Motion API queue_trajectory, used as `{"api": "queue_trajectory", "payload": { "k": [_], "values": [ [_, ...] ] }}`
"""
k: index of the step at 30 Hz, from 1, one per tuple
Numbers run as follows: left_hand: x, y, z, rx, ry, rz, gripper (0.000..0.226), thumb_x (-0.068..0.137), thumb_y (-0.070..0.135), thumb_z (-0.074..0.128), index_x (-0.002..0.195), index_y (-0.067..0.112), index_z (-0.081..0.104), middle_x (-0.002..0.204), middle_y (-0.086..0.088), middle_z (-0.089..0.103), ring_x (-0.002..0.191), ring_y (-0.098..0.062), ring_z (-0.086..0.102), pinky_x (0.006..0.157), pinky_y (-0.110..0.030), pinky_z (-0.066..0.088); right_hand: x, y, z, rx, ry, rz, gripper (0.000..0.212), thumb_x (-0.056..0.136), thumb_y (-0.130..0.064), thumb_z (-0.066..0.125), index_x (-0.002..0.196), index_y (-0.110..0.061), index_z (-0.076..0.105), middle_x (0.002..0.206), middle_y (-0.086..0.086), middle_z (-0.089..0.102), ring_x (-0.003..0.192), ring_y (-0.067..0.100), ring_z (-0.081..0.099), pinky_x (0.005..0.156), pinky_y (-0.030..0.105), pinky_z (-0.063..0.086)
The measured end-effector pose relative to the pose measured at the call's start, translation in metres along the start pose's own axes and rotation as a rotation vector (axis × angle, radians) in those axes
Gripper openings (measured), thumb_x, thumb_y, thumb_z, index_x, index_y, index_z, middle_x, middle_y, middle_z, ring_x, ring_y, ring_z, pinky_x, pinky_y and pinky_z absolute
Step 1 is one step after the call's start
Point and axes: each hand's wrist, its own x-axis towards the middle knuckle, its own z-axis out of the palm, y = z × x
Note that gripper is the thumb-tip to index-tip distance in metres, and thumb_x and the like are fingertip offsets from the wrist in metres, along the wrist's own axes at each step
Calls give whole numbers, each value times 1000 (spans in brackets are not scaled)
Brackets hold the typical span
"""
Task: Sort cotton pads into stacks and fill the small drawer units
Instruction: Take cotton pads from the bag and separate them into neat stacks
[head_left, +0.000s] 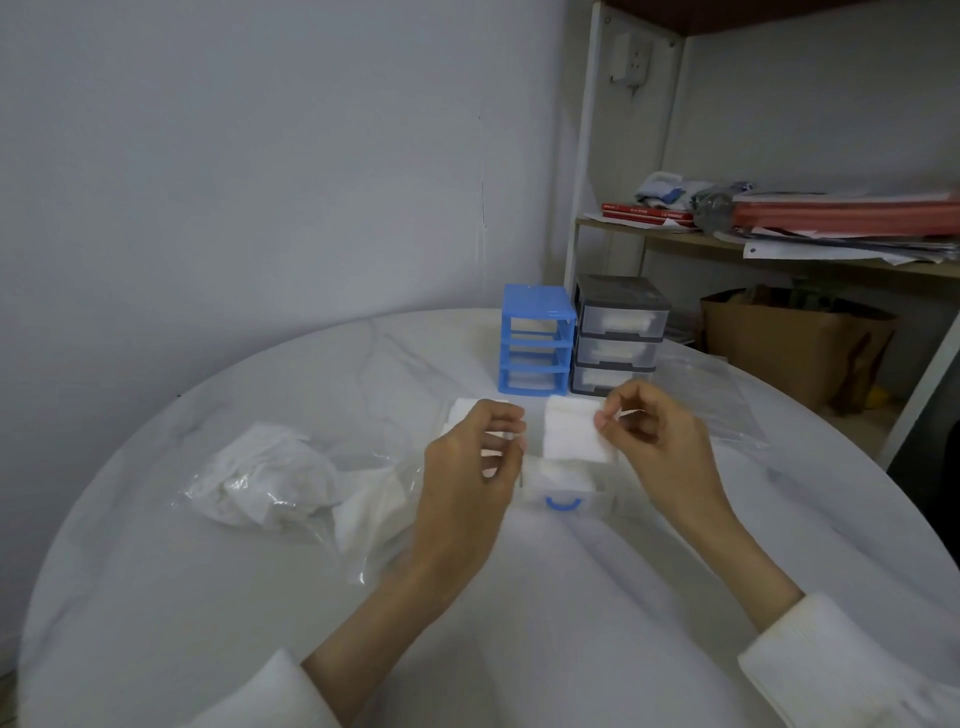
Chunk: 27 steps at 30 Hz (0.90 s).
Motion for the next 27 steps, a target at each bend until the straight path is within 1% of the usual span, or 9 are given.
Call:
{"api": "queue_trajectory", "payload": {
  "k": [2,5,8,13,16,19,22,24,27],
  "values": [
    [-1,-2,2,108,-17,108,21,91,4,53,100,20,63,96,11,65,87,0,59,72,-6,45,2,3,-1,-13,25,45,26,83,1,65,72,-21,57,80,-6,63,69,11,56,63,10,46],
    [-3,-8,3,264,-90,225,30,92,6,46,115,16,62,110,9,63,100,-1,56,89,-10,42,4,7,1,-100,-49,124,16,83,-4,67,79,-18,61,85,-6,64,76,13,60,62,8,48],
    [-6,-9,3,378,-196,254,33,95,8,44,124,15,58,125,3,59,115,-7,52,100,-6,30,2,7,3,-126,-120,150,8,82,-6,68,82,-13,65,84,-5,63,75,10,60,60,7,47],
    [-6,-10,5,439,-287,243,38,97,11,43,134,15,51,140,3,49,128,-8,43,99,4,12,2,9,6,-206,-179,121,9,84,-8,67,82,-17,65,89,-2,64,80,8,62,63,9,50],
    [-7,-11,6,461,-328,230,39,98,15,41,137,17,47,143,5,46,131,-7,41,101,-2,15,2,12,6,-298,-229,47,14,85,-7,65,81,-20,66,91,1,67,81,13,64,68,15,52],
    [-8,-13,6,485,-358,233,40,99,17,40,138,18,46,141,4,48,127,-8,44,100,-5,22,1,13,6,-378,-281,-50,12,85,-5,64,90,-12,72,99,-2,64,88,10,58,71,6,45],
    [-8,-11,5,497,-396,236,41,99,16,40,139,17,44,139,2,50,124,-11,47,99,-10,29,1,15,5,-515,-307,-128,13,85,-11,65,93,-16,74,104,-8,54,98,5,46,77,1,32],
    [-9,-11,5,487,-408,253,40,98,15,40,138,15,46,139,1,50,125,-12,46,99,-10,28,1,14,4,-537,-314,-136,13,85,-12,64,90,-19,73,99,-11,53,96,5,45,78,1,29],
    [-10,-13,5,530,-426,290,39,96,13,40,134,10,51,135,-3,55,122,-15,51,99,-12,29,-2,14,4,-552,-382,-132,14,85,-10,61,87,-21,70,89,-10,58,87,6,49,74,7,33]
  ]
}}
